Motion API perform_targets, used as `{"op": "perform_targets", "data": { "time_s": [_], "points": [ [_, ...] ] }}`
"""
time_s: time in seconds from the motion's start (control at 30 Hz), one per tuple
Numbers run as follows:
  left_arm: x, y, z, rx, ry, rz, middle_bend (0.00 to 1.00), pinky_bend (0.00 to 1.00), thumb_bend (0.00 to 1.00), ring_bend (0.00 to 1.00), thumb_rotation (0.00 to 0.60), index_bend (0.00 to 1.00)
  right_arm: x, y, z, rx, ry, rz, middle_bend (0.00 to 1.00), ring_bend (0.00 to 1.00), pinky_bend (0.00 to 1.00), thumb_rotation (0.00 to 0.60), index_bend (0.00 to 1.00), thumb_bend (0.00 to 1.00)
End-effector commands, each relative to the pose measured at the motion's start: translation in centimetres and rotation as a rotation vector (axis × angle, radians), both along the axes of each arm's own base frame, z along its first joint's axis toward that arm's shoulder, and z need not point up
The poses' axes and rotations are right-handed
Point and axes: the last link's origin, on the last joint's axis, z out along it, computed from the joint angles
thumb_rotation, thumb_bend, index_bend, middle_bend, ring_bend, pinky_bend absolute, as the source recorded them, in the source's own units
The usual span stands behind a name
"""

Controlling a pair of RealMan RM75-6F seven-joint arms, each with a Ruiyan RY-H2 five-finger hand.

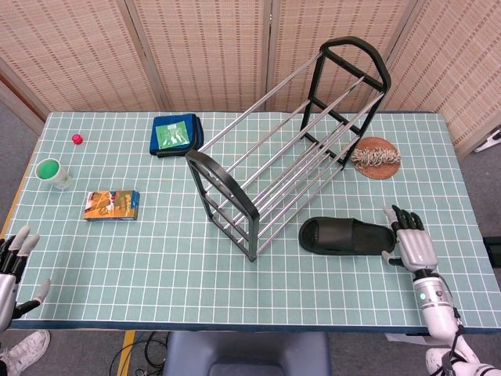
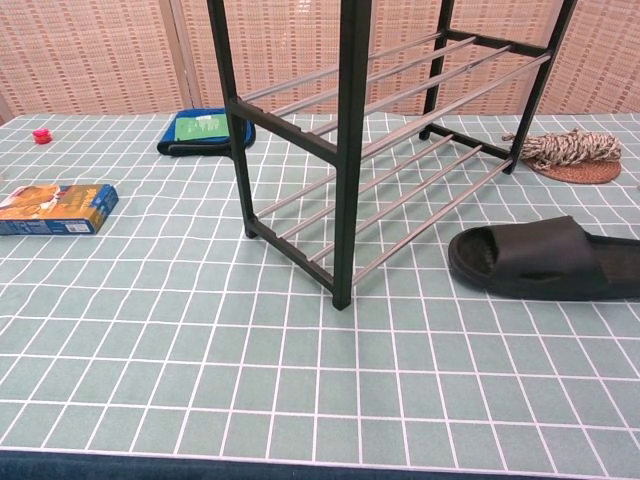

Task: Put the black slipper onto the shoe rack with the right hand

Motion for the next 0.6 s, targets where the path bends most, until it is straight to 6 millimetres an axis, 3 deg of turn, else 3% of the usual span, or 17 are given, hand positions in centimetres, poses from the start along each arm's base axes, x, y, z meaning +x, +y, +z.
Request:
{"op": "perform_targets", "data": {
  "time_s": [0.03, 0.3, 0.6],
  "points": [
    [-0.1, 0.1, 0.0, 0.001, 0.000, 0.005, 0.00, 0.00, 0.38, 0.00, 0.600, 0.03, 0.8, 0.4, 0.8, 0.017, -0.015, 0.017, 0.00, 0.00, 0.00, 0.600, 0.00, 0.21],
    [-0.1, 0.4, -0.2, -0.014, 0.000, 0.006, 0.00, 0.00, 0.38, 0.00, 0.600, 0.03, 2.3, 0.0, 1.5, 0.136, 0.033, 0.008, 0.00, 0.00, 0.00, 0.600, 0.00, 0.21],
    [-0.2, 0.6, 0.0, -0.010, -0.010, 0.011, 0.00, 0.00, 0.38, 0.00, 0.600, 0.03, 3.9, -2.1, 1.2, 0.262, 0.084, -0.031, 0.00, 0.00, 0.00, 0.600, 0.00, 0.23]
  ]
}}
